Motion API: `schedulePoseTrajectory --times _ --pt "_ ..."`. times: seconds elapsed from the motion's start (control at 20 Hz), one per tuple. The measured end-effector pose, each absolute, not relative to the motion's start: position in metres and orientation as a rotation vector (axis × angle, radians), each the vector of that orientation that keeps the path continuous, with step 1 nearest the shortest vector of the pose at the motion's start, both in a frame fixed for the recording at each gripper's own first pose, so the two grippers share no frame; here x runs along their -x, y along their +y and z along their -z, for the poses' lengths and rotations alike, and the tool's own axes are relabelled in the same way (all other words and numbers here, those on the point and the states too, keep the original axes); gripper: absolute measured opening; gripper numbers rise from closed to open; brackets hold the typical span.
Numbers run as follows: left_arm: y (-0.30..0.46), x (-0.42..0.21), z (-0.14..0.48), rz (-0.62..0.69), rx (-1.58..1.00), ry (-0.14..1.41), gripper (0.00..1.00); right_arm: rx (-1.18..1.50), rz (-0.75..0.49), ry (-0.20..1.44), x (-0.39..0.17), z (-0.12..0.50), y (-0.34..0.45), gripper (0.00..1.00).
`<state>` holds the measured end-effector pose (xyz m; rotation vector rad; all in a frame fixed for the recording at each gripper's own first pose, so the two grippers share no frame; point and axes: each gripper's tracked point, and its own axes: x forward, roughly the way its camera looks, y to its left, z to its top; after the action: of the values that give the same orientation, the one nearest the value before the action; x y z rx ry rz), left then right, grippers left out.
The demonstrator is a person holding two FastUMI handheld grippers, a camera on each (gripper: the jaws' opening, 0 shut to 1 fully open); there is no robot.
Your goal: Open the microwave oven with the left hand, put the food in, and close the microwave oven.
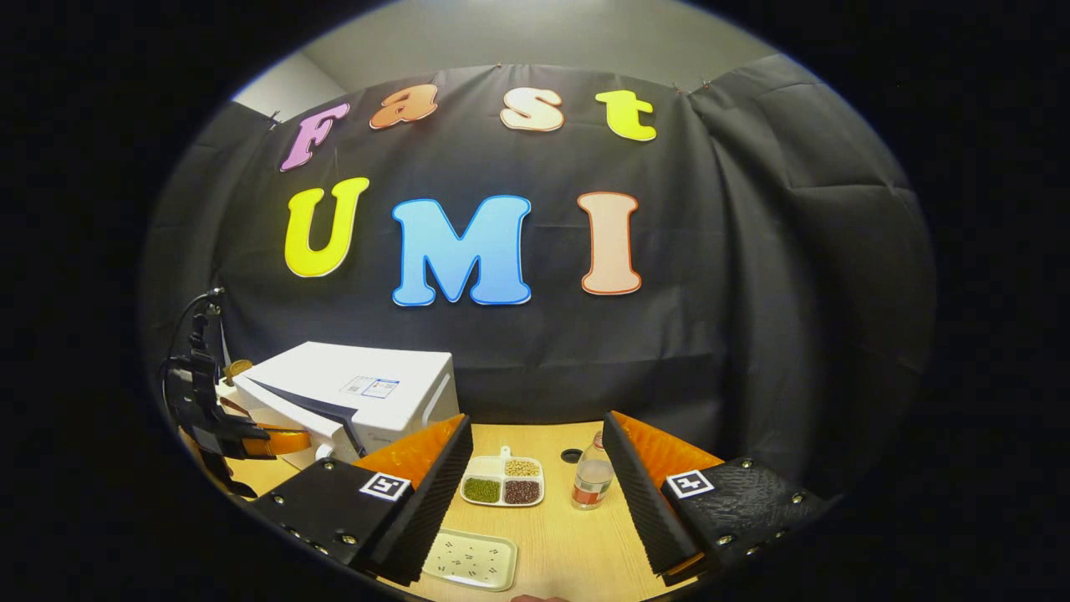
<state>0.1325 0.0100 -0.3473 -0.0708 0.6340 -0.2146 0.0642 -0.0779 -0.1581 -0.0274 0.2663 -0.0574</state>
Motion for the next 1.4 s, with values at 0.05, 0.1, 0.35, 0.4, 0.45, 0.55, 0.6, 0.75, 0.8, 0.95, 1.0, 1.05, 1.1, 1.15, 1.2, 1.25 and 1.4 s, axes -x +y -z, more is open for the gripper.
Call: schedulePoseTrajectory --times 0.05,0.1,0.35,0.4,0.45,0.55,0.6,0.75,0.8,0.95,1.0,1.05,1.1,1.15,1.2,1.25,1.4 --pt "0.009 -0.136 0.348 0.216 0.071 0.636 0.07 0.022 0.062 0.268 -0.065 0.158 -0.079 0.95" --pt "0.007 -0.14 0.347 0.216 0.072 0.635 0.07 0.018 0.066 0.267 -0.065 0.159 -0.079 0.95" --pt "0.013 -0.156 0.34 0.207 0.075 0.612 0.07 0.008 0.072 0.262 -0.07 0.159 -0.08 0.95" --pt "0.012 -0.154 0.343 0.208 0.081 0.62 0.07 0.005 0.073 0.259 -0.071 0.158 -0.079 0.95" --pt "0.015 -0.154 0.342 0.201 0.069 0.619 0.07 0.006 0.072 0.258 -0.071 0.158 -0.079 0.95" --pt "0.017 -0.156 0.342 0.192 0.064 0.615 0.07 0.004 0.073 0.259 -0.07 0.159 -0.08 0.95" --pt "0.017 -0.156 0.343 0.188 0.072 0.615 0.07 0.001 0.071 0.261 -0.071 0.16 -0.08 0.95" --pt "0.017 -0.156 0.342 0.182 0.078 0.61 0.07 0.0 0.068 0.269 -0.071 0.162 -0.079 0.95" --pt "0.017 -0.156 0.342 0.18 0.079 0.61 0.07 -0.002 0.065 0.27 -0.07 0.163 -0.079 0.95" --pt "0.017 -0.158 0.342 0.187 0.07 0.601 0.06 0.015 0.06 0.261 -0.067 0.159 -0.077 0.95" --pt "0.016 -0.158 0.341 0.194 0.072 0.598 0.06 0.022 0.058 0.258 -0.067 0.158 -0.077 0.95" --pt "0.015 -0.158 0.341 0.197 0.075 0.596 0.06 0.029 0.056 0.256 -0.067 0.158 -0.077 0.95" --pt "0.015 -0.159 0.342 0.196 0.073 0.593 0.07 0.034 0.055 0.259 -0.067 0.158 -0.077 0.95" --pt "0.014 -0.16 0.343 0.191 0.064 0.59 0.07 0.035 0.054 0.264 -0.067 0.159 -0.078 0.95" --pt "0.013 -0.161 0.343 0.185 0.049 0.586 0.07 0.033 0.052 0.268 -0.067 0.159 -0.078 0.95" --pt "0.012 -0.16 0.344 0.187 0.032 0.588 0.07 0.033 0.05 0.269 -0.068 0.16 -0.077 0.95" --pt "0.011 -0.161 0.345 0.185 0.014 0.584 0.07 0.049 0.039 0.26 -0.069 0.157 -0.074 0.95"
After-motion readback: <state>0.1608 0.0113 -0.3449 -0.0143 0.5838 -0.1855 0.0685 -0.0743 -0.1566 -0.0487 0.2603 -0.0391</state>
